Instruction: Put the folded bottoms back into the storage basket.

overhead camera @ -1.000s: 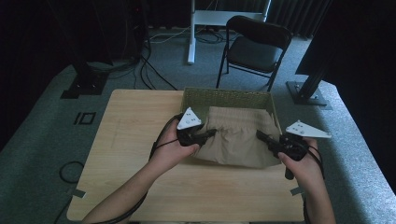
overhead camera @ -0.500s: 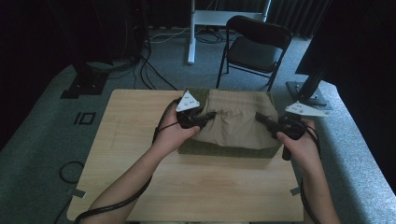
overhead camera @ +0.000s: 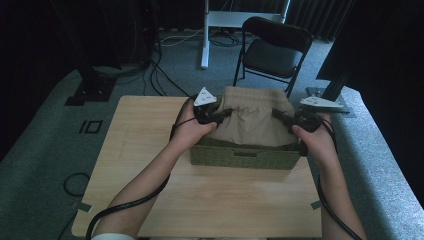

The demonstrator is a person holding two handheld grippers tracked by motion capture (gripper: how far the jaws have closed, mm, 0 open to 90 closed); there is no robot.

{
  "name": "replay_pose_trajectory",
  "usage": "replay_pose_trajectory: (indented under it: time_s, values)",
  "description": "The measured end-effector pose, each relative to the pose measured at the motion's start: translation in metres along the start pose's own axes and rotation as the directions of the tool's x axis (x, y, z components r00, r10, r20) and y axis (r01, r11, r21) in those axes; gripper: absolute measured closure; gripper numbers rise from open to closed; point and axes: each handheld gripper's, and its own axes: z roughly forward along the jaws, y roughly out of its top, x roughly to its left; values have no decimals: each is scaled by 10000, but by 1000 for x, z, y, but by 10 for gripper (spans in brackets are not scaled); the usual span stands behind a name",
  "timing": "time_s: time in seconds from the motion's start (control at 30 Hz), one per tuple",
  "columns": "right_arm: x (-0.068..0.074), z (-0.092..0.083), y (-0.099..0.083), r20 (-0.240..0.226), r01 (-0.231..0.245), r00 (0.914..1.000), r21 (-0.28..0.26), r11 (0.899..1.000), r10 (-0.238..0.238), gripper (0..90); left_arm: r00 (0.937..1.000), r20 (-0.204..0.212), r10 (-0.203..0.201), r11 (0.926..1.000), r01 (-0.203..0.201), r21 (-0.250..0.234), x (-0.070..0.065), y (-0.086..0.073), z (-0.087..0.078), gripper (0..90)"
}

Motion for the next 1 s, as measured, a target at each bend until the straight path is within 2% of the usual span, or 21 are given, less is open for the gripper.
replay_pose_trajectory:
  time_s: [0.17, 0.27, 0.33, 0.57, 0.73, 1.0]
  values:
    - [-12, 13, -1, 79, -77, 9999, 50, 10000, 77, 777, 9999, -43, -132, 9999, 132, -5, 9, -4, 15, 732]
    - [-19, 21, -4, 82, -6, 10000, 62, 10000, 5, 776, 9996, -236, 170, 9998, -169, 38, 13, -7, 23, 733]
    - [-25, 28, -6, 80, 42, 10000, 68, 10000, -43, 775, 9994, -318, 140, 9999, -139, 53, 17, -9, 30, 733]
    - [-44, 52, -20, 85, -299, 9995, 168, 9994, 298, 774, 9988, -408, -260, 9992, 272, 290, 28, -23, 51, 735]
    - [-55, 67, -29, 98, -511, 9987, 432, 9978, 507, 773, 9975, -461, -542, 9975, 562, 421, 34, -34, 63, 736]
    - [-68, 96, -41, 461, -684, 9968, 873, 9938, 646, 771, 9925, -757, -963, 9922, 1017, 715, 43, -47, 81, 736]
